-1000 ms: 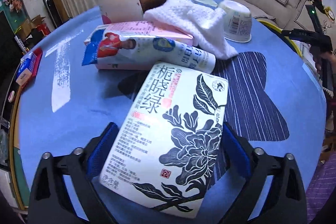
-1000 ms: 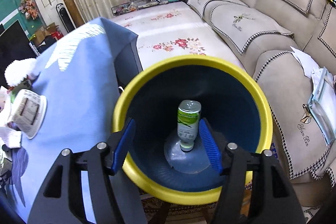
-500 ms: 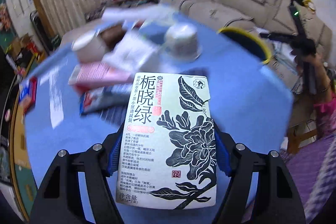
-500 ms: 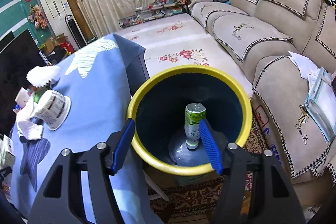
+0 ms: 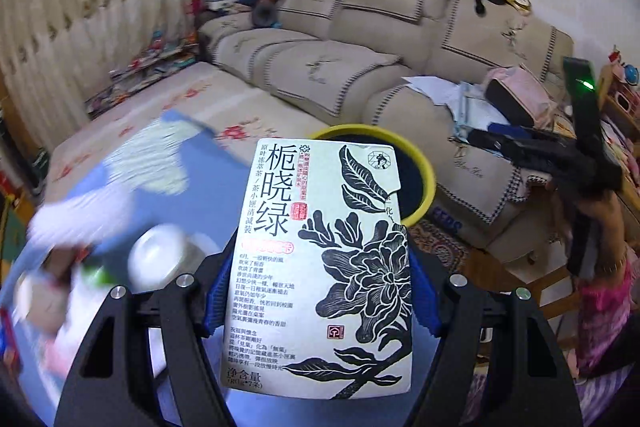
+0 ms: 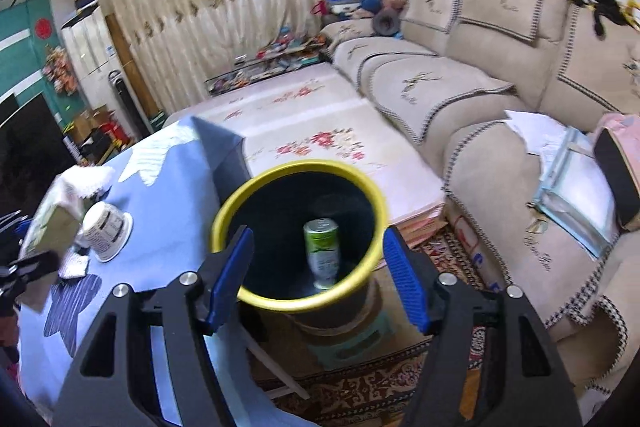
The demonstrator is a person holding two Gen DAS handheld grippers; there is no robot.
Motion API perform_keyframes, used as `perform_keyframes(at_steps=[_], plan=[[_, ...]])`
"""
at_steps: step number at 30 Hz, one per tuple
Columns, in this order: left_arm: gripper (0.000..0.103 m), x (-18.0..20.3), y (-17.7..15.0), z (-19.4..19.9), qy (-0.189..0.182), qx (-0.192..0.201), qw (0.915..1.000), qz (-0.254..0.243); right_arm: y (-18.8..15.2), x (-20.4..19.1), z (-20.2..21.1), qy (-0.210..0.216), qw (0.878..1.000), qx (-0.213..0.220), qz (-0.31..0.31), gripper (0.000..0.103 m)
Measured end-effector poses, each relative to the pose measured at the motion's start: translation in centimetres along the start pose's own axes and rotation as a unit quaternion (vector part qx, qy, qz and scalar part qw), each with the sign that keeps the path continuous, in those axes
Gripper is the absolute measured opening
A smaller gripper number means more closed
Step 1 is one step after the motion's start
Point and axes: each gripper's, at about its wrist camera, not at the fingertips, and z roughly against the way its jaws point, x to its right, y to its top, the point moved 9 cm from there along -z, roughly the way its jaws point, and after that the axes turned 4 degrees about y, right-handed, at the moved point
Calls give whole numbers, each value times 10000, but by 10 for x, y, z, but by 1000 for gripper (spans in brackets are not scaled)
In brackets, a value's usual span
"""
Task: Collect trash
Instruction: 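Carry the white printed box to the yellow bin and drop it with the left gripper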
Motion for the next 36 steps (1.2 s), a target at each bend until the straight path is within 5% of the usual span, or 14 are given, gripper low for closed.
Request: perform_keyframes(at_steps=[8,17,21,29,36], plan=[[71,38,58,-119,-267,-394,9988,-126,-10,53,19,-321,9986,72,-422,64],[71,51,59,-215,-296,-841,9960,34,-17,72,13,-351,9974,-17,-626,65],[90,45,58,-229,-112,-770,9969,102,-15,72,13,-310,9975,3,-631,67],[93,8,61,-143,233,203,9989,354,-16,48,1,-174,9987,-109,-463,68],[97,-89,-6,-20,1269,1026,9832,814,-24,-12,-37,167,9985,-518,-39,69]])
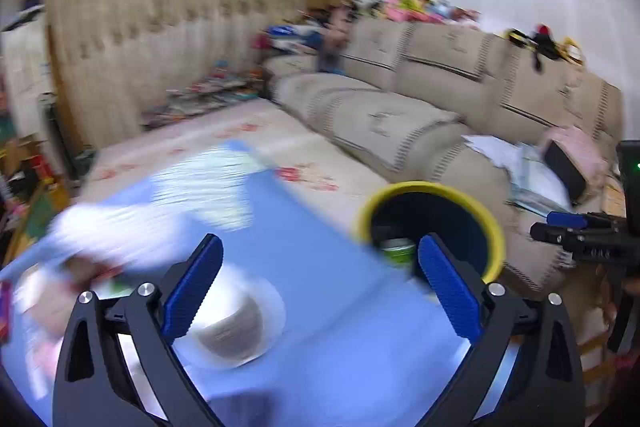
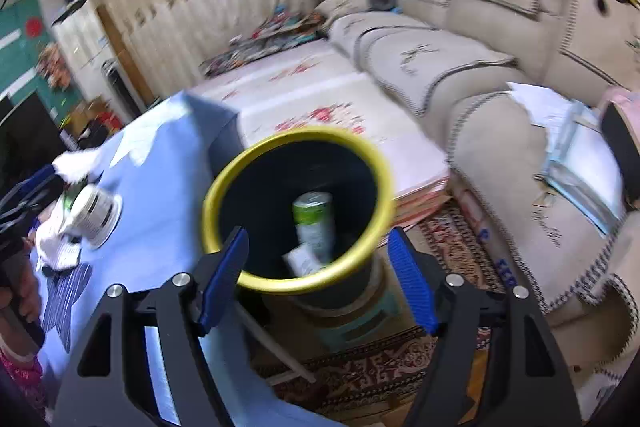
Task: Collect trash
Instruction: 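Carry the white printed box to the yellow bin and drop it with the left gripper, then grasp the upside-down white bowl with the right gripper and lift it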
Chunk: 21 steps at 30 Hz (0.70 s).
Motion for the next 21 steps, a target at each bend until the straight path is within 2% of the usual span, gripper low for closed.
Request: perform_keyframes(at_steps=[2,5,9,12,14,17,21], plan=[[98,-39,-15,19,386,55,9992,125,-1,-27,-15,197,9996,-142,169,69],[98,-110,-42,48,1068,126,9933,434,-3,-76,-34,492,9970,-304,511,70],[98,-199,-82,77,1680,49,9787,1177,-6,-158,-54,984,9874,-437,1156,75],[98,-244,-106,96,2110,59,9660,1492,-9,-210,-64,1294,9773,-439,1616,84],[98,-261,-112,103,2176,83,9613,1690,-9,-237,-71,1410,9714,-450,1855,87],[98,-274,-119,114,2083,214,9607,1823,-9,-274,-88,1609,9630,-515,2100,88],[98,-279,-119,111,2110,193,9625,1693,-13,-302,-115,1521,9574,-679,2358,88]])
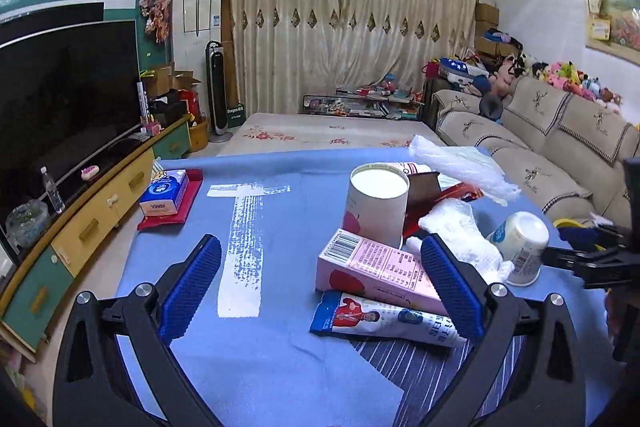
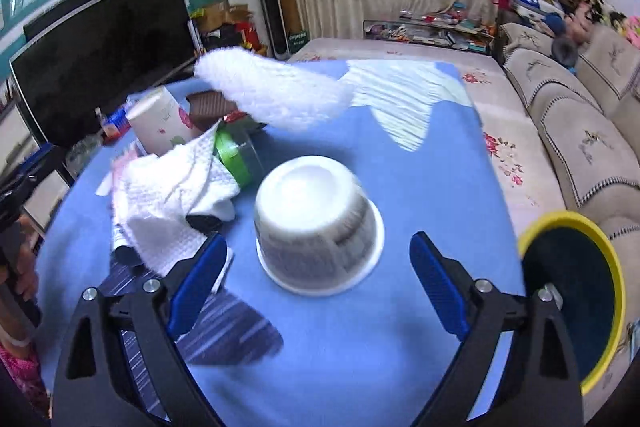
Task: Collect trash
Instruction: 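Grasp the upside-down white bowl with the right gripper and lift it, then lower the white bowl into the yellow bin and open the right gripper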
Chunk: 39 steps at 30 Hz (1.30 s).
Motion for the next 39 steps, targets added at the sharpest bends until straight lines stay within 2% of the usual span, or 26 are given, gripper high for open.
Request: perform_keyframes(at_steps=[9,11,12,15,23,28,32,36,39], plan=[[98,10,-7,1,-207,-159,9994,247,4,8,-33,-164,9995,-212,-191,88],[98,10,-8,1,-240,-161,9992,270,3,10,-36,-199,9994,-212,-184,85],[98,11,-9,1,-224,-159,9993,245,3,10,-37,-182,9995,-217,-168,79],[98,15,-10,1,-165,-145,9996,158,3,9,-37,-171,9995,-241,-148,78],[98,18,-12,-1,-149,-188,9996,132,-4,4,-2,-29,9996,67,-271,78],[98,20,-12,2,-139,-148,9998,83,-11,16,29,-20,9983,293,-497,78],[98,22,-13,1,-141,-144,9998,58,-16,42,57,-268,9947,560,-824,78],[98,24,-14,2,-137,-153,9998,11,-22,94,82,-779,9866,761,-1219,78],[98,26,-15,3,-115,-132,9998,-41,-35,141,91,-1330,9759,769,-1550,78]])
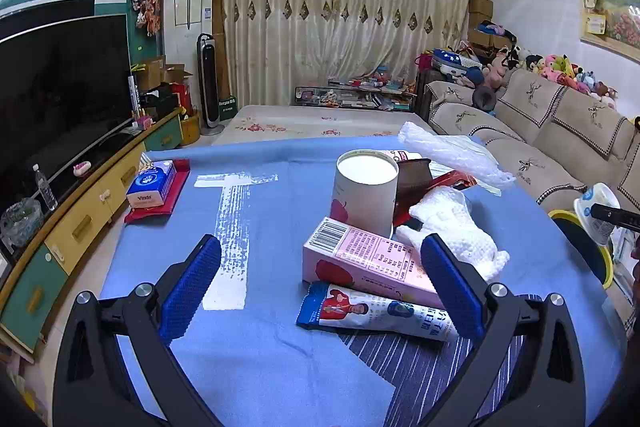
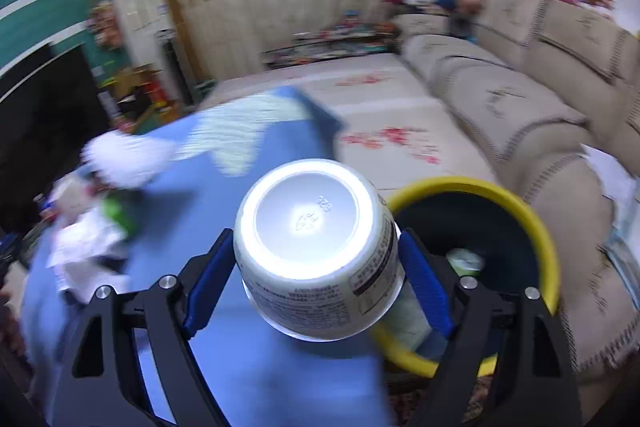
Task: Collect trash
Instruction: 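Lower the white bowl into the yellow bin and open the right gripper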
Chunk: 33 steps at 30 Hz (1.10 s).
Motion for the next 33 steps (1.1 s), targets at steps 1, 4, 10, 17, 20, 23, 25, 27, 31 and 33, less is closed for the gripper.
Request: perform_keyframes(at_steps=[1,4,10,17,20,23,25,27,31,33], plan=[[98,1,0,0,7,3,10000,-14,-1,12,-2,-120,9999,-23,-83,78],[98,2,-1,-1,16,-12,10000,-41,-8,38,-11,-346,9988,-137,-317,78],[98,1,-2,-3,13,-62,10000,-25,-17,73,-23,-695,9958,-252,-546,78],[98,0,-4,-6,-12,-132,9999,-26,-25,88,-30,-774,9933,-388,-760,86],[98,1,-5,-8,-82,-194,9998,4,-25,85,-26,-756,9937,-353,-743,87],[98,3,-8,-11,-155,-284,9995,-5,-25,81,-25,-710,9943,-333,-726,87],[98,7,-11,-14,-291,-404,9988,-33,-25,80,-25,-683,9944,-347,-722,87],[98,13,-14,-16,-444,-525,9976,-62,-26,78,-25,-649,9947,-360,-717,87],[98,24,-25,-20,-653,-730,9949,-245,-24,75,-24,-587,9951,-370,-705,87],[98,28,-29,-23,-663,-811,9940,-318,-24,74,-24,-566,9953,-363,-698,87]])
